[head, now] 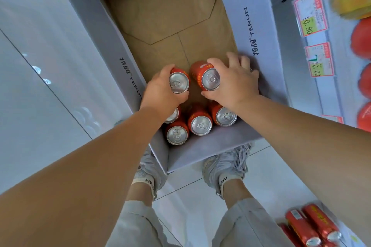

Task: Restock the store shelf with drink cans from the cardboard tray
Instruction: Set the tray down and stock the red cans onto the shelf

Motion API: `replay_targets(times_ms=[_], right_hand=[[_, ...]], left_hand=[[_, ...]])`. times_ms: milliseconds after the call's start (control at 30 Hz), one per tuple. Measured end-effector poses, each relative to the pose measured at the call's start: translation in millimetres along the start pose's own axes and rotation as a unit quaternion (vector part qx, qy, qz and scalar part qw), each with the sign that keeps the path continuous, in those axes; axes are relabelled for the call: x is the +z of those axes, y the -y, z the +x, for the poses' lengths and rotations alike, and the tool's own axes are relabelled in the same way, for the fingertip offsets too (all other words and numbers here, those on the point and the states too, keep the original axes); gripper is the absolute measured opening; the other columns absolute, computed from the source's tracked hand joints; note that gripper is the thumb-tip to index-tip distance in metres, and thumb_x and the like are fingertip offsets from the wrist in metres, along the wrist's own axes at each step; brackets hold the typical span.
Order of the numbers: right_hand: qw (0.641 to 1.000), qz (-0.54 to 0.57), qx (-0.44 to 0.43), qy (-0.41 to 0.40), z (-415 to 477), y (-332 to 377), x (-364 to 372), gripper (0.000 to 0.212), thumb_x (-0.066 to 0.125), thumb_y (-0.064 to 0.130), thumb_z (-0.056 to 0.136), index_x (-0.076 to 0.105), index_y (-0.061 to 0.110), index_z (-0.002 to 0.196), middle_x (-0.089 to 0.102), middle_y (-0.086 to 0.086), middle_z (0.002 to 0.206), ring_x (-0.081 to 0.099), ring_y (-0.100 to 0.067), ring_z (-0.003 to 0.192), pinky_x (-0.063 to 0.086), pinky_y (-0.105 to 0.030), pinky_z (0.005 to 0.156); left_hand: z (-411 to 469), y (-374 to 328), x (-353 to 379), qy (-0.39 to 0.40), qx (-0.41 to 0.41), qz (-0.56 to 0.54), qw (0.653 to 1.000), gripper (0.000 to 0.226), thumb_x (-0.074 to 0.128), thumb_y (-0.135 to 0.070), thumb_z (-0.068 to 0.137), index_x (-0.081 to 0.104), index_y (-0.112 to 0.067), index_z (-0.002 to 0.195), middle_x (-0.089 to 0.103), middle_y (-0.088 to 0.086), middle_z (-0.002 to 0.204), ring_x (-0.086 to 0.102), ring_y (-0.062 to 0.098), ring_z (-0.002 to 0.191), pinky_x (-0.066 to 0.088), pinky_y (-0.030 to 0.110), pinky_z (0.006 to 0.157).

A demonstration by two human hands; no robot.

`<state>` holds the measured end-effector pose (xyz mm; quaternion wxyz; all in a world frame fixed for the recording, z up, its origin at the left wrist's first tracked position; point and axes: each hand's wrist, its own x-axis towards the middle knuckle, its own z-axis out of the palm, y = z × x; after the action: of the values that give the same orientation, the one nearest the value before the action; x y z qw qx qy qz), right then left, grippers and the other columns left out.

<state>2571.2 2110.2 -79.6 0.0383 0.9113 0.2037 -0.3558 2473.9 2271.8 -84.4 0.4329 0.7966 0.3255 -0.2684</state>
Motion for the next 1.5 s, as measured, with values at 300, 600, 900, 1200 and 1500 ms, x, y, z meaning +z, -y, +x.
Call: replay_targets(times_ms=[300, 600, 900, 1200, 1500], right_hand=[[0.998, 0.002, -0.055, -0.003, 11.4, -16.3, 3.9, 0.099, 0.059, 0.081, 0.064, 0.012, 0.05, 0.145, 0.045, 0.003, 0.142, 0.053, -0.029, 0.118, 0.049, -0.042, 0.08], [0.995, 0.018, -0.072, -0.065, 8.6, -16.6, 6.9, 0.087, 0.07, 0.067, 0.067, 0.035, 0.036, 0.141, 0.059, 0.001, 0.125, 0.045, -0.025, 0.126, 0.041, -0.043, 0.091], [0.944, 0.304, -0.024, -0.123, -64.3, 9.2, -77.6, 0.071, 0.085, 0.035, 0.063, 0.051, 0.017, 0.123, 0.061, 0.004, 0.119, 0.054, -0.019, 0.115, 0.036, -0.022, 0.088], [0.847, 0.491, 0.0, -0.203, -257.6, 32.7, -319.5, 0.066, 0.078, 0.045, 0.055, 0.046, 0.029, 0.11, 0.062, 0.015, 0.105, 0.061, -0.006, 0.098, 0.05, -0.03, 0.087], [0.663, 0.664, -0.04, -0.344, -518.9, 55.0, -512.3, 0.06, 0.074, 0.038, 0.047, 0.053, 0.03, 0.102, 0.069, 0.022, 0.089, 0.064, 0.003, 0.077, 0.048, -0.012, 0.071]], left_hand=[[9.6, 4.8, 10.3, 0.024, 0.039, -0.02, 0.999, 0.079, 0.082, -0.004, 0.071, 0.042, -0.023, 0.137, 0.044, 0.003, 0.141, 0.047, 0.016, 0.122, 0.034, 0.02, 0.102], [9.4, 3.6, 5.9, 0.028, 0.042, 0.004, 0.999, 0.078, 0.082, -0.009, 0.073, 0.043, -0.027, 0.138, 0.051, -0.001, 0.13, 0.048, 0.01, 0.106, 0.033, 0.017, 0.091], [-61.3, -56.1, -59.8, -0.008, 0.079, -0.018, 0.997, 0.075, 0.085, -0.019, 0.068, 0.048, -0.031, 0.132, 0.058, -0.013, 0.115, 0.054, 0.004, 0.099, 0.034, 0.004, 0.078], [-246.1, -228.8, -239.7, -0.07, 0.175, -0.065, 0.98, 0.071, 0.088, -0.036, 0.062, 0.041, -0.036, 0.117, 0.062, -0.026, 0.108, 0.063, 0.003, 0.096, 0.047, 0.02, 0.078], [-486.0, -381.9, -369.9, 0.029, 0.332, -0.211, 0.919, 0.055, 0.081, -0.015, 0.06, 0.055, -0.024, 0.108, 0.07, -0.019, 0.091, 0.064, -0.004, 0.082, 0.047, 0.01, 0.073]])
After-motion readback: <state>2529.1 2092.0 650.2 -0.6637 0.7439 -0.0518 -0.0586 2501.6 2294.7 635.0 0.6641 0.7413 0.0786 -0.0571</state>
